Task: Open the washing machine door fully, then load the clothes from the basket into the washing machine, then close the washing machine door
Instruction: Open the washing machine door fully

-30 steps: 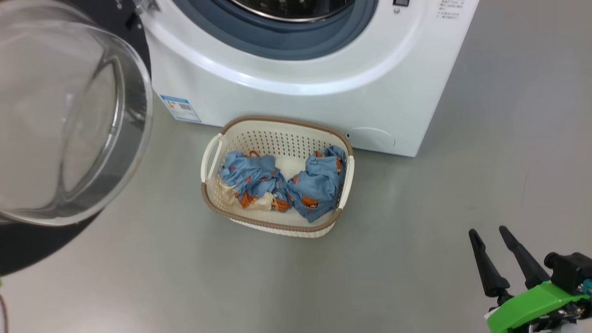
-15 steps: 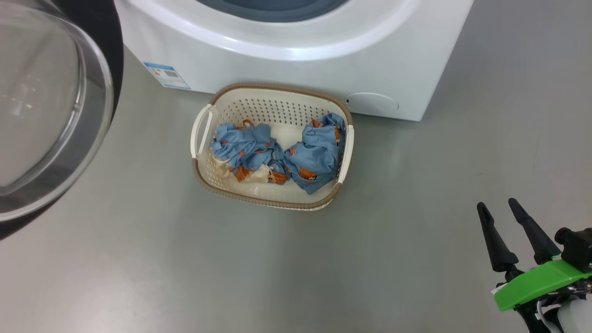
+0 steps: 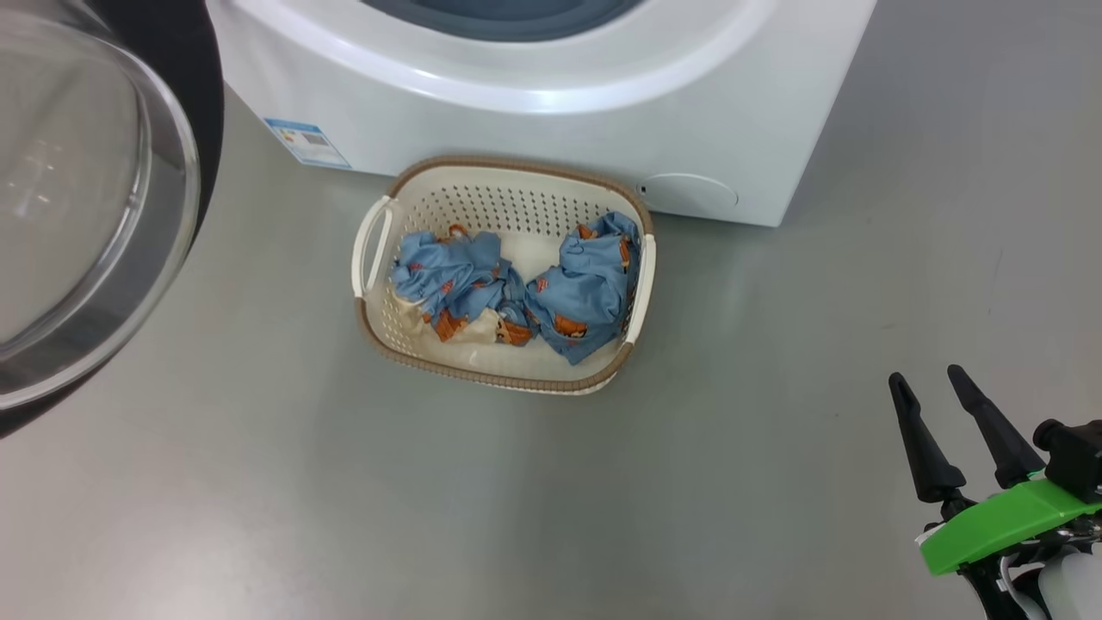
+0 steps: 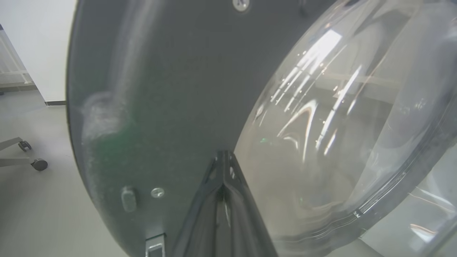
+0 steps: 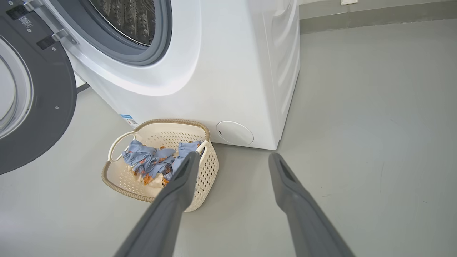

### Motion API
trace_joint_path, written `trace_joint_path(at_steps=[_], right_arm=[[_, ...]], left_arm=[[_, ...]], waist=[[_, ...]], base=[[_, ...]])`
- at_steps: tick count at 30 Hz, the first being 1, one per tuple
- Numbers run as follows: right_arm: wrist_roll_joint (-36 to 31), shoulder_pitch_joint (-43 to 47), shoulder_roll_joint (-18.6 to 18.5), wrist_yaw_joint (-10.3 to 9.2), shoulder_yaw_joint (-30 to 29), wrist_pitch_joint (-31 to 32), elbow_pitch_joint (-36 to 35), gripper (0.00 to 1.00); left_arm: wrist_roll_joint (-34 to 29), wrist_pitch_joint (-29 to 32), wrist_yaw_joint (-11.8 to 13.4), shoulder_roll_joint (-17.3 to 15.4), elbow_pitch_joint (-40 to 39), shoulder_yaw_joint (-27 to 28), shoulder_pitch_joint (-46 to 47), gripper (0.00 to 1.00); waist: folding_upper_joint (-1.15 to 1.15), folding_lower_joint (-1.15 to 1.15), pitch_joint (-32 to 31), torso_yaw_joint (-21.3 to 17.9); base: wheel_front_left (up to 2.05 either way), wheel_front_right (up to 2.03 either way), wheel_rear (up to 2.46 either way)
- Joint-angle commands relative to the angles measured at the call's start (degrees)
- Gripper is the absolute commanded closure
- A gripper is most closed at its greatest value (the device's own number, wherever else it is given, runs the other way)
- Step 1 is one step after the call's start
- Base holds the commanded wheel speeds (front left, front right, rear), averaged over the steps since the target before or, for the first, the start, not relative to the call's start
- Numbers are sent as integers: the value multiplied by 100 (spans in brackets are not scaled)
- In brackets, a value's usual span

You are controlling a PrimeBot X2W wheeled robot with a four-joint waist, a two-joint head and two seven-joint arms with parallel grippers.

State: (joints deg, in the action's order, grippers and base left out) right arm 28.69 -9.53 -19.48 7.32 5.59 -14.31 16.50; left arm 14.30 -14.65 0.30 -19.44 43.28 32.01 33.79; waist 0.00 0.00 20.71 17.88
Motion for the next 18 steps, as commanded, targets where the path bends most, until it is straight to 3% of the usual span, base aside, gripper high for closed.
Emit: trace_joint_path(at_steps=[1, 6, 17, 18], right_arm=[[-44, 13, -22, 17, 148, -69, -84, 0], [-24, 86, 22, 17, 194, -69, -51, 0], [51, 378, 84, 17, 271, -69, 16, 0], [59, 399, 81, 17, 269, -69, 18, 0]], left_arm=[[-64, -35, 10, -444, -113, 177, -37, 100], [-150, -35, -110, -280, -287, 176, -310, 100], [-267, -35, -601, 469, -1236, 87, -1350, 100], [-231, -35, -657, 528, -1307, 41, -1420, 90]], waist=[[0, 0, -128, -2], [0, 0, -377, -7], [0, 0, -1111, 90], [0, 0, -1157, 103]], base=[[0, 0, 0], [0, 0, 0], [0, 0, 0], [0, 0, 0]])
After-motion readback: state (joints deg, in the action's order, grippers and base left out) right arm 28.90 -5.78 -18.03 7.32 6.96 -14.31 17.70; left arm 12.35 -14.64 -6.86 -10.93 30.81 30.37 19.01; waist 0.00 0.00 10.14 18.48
